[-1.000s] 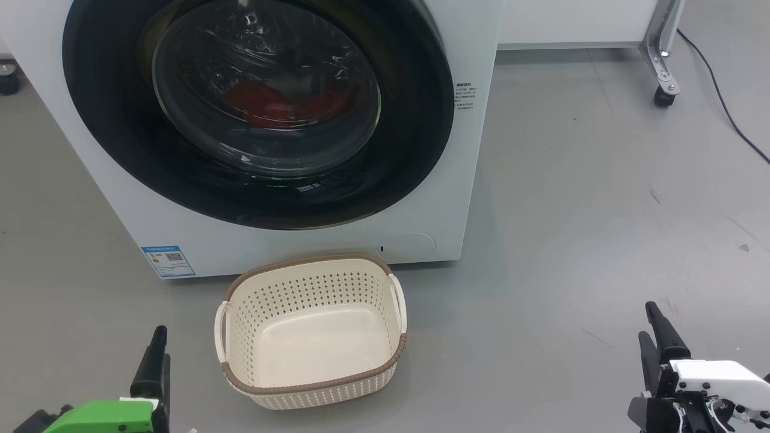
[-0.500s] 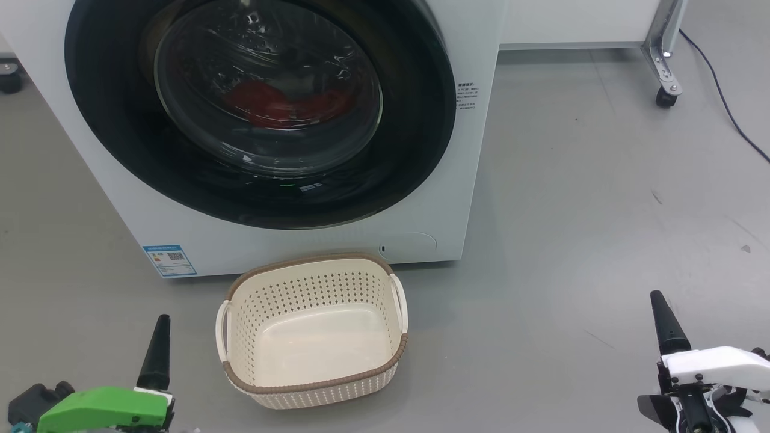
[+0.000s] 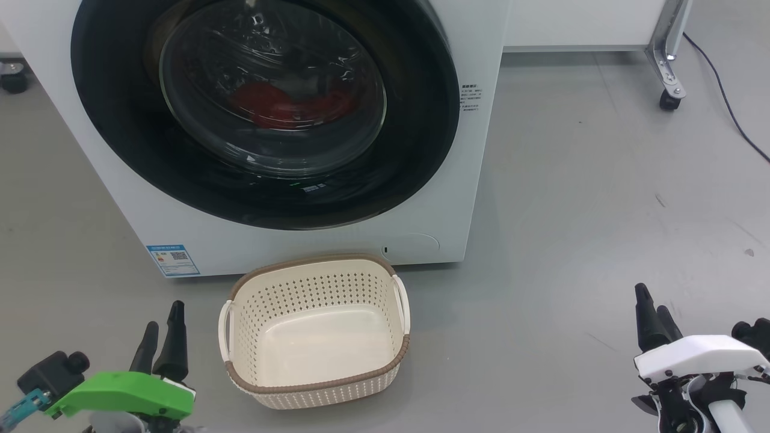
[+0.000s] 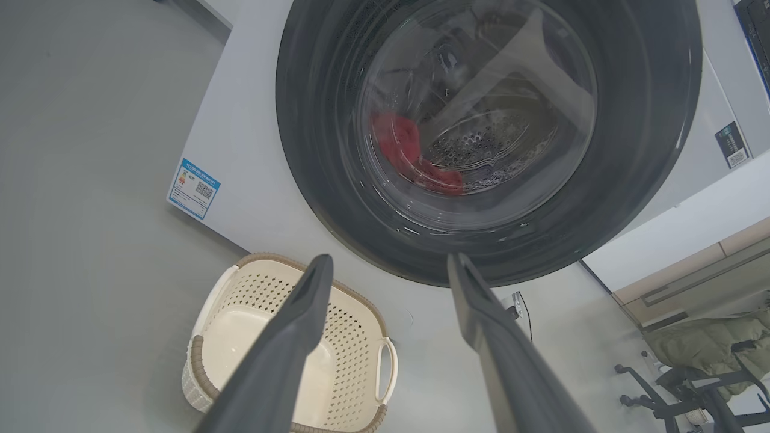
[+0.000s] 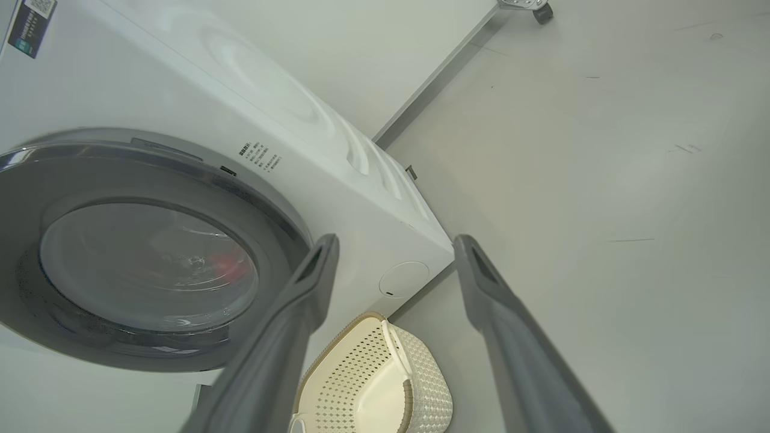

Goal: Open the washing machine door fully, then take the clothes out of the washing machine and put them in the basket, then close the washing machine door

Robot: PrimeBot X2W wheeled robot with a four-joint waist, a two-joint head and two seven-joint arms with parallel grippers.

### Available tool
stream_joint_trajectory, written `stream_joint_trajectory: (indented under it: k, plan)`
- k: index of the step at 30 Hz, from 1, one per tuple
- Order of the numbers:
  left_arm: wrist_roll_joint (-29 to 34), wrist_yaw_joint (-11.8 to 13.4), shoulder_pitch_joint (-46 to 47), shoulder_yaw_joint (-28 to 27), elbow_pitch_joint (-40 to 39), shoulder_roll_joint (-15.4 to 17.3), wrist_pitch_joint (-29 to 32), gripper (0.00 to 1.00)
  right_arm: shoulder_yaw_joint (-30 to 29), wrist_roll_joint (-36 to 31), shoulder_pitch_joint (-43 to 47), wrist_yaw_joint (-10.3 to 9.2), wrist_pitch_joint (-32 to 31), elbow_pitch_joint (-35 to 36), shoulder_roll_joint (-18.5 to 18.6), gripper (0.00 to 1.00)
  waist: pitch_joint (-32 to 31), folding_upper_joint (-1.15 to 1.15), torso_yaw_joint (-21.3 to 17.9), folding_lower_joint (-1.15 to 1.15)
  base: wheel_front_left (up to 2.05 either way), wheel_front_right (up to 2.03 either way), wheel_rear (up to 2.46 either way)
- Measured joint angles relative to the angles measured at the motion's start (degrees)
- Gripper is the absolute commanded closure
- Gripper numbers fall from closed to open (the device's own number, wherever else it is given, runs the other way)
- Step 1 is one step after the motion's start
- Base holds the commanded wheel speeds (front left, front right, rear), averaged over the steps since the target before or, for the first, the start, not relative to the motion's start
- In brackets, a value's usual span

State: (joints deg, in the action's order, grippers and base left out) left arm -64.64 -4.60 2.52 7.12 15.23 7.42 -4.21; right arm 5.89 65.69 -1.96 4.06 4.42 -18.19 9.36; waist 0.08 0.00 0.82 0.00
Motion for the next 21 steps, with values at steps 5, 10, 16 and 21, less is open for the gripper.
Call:
stream_joint_trajectory:
  k: [5, 10, 16, 21]
  plan:
    - [6.73, 0.86, 0.0, 2.01, -0.78, 0.18, -1.2, 0.0, 2.11, -6.53, -0.09, -1.26, 0.96, 0.23, 0.46, 0.0, -0.13, 0.0, 0.13, 0.0, 0.0, 0.0, 0.0]
    - [11.37, 1.85, 0.0, 3.26, -1.27, 0.24, -1.97, 0.0, 3.69, -11.29, -0.24, -2.47, 1.55, 0.56, 0.69, 0.0, -0.19, 0.0, 0.21, 0.0, 0.0, 0.0, 0.0]
    - [16.9, 2.47, -0.01, 4.64, -1.53, 0.24, -3.01, 0.0, 5.2, -16.53, -0.31, -3.54, 2.63, 0.85, 0.73, 0.0, -0.21, 0.0, 0.25, 0.0, 0.0, 0.0, 0.0]
    - [20.96, 2.88, -0.03, 5.99, -1.62, 0.22, -3.79, 0.0, 6.33, -20.67, -0.31, -4.25, 3.6, 1.0, 0.86, 0.0, -0.2, 0.0, 0.26, 0.0, 0.0, 0.0, 0.0]
